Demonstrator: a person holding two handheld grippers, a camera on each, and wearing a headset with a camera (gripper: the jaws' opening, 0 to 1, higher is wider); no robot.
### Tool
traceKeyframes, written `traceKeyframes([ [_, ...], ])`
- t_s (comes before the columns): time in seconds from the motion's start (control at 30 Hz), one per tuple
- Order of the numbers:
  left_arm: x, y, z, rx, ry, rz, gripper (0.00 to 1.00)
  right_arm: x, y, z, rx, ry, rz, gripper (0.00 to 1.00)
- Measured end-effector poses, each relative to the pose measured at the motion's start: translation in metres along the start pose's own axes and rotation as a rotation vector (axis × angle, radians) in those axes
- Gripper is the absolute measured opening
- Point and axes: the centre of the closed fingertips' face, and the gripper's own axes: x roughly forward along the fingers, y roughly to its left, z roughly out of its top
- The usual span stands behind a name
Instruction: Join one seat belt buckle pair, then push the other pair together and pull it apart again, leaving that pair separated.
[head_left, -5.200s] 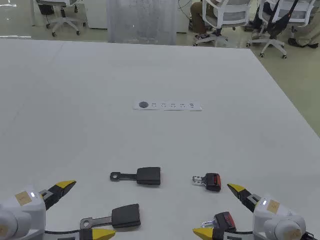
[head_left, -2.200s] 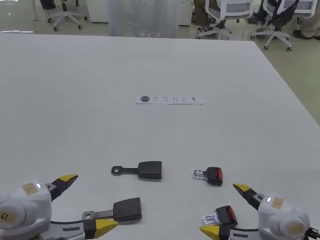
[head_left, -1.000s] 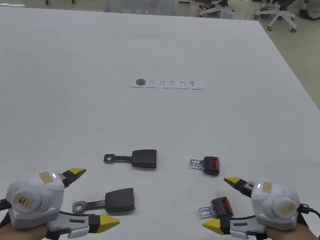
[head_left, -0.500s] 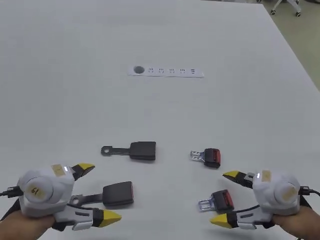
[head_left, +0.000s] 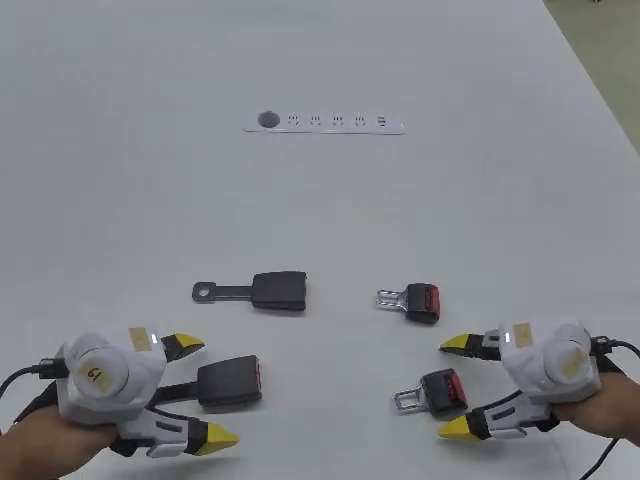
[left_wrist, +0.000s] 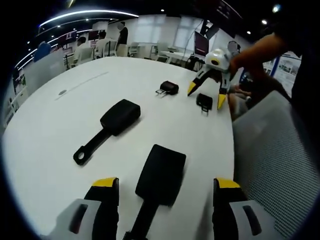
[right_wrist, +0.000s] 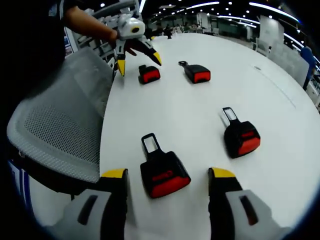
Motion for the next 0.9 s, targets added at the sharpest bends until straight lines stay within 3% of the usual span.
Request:
traceKeyframes([
  [0.27,0.006,-0.001,-0.005,0.06,0.041,-0.033,0.69,0.0,0.001,-0.001,-0.094,0.052,0.041,0.56],
  [0.37,0.008,-0.003,-0.008,0.086,0.065,-0.048,0.66,0.001,0.003,0.001,-0.105,0.052,0.053,0.54],
  [0.53,0.009,-0.002,-0.007,0.118,0.063,-0.06,0.58,0.001,0.005,0.001,-0.126,0.046,0.061,0.47],
  [0.6,0.009,0.0,-0.009,0.209,0.072,-0.056,0.52,0.001,0.005,0.001,-0.124,0.044,0.062,0.44],
  [0.73,0.009,0.006,-0.009,0.236,0.069,-0.03,0.42,0.001,0.005,0.0,-0.129,0.036,0.054,0.43],
  [0.77,0.009,0.011,-0.009,0.291,0.076,-0.012,0.37,0.002,0.004,0.0,-0.128,0.022,0.05,0.43],
  [0.8,0.01,0.005,-0.011,0.291,0.085,-0.048,0.35,0.001,0.006,0.001,-0.12,0.009,0.055,0.4],
  [0.9,0.01,0.007,-0.009,0.347,0.095,-0.068,0.34,0.003,0.004,0.002,-0.066,-0.028,0.014,0.39],
])
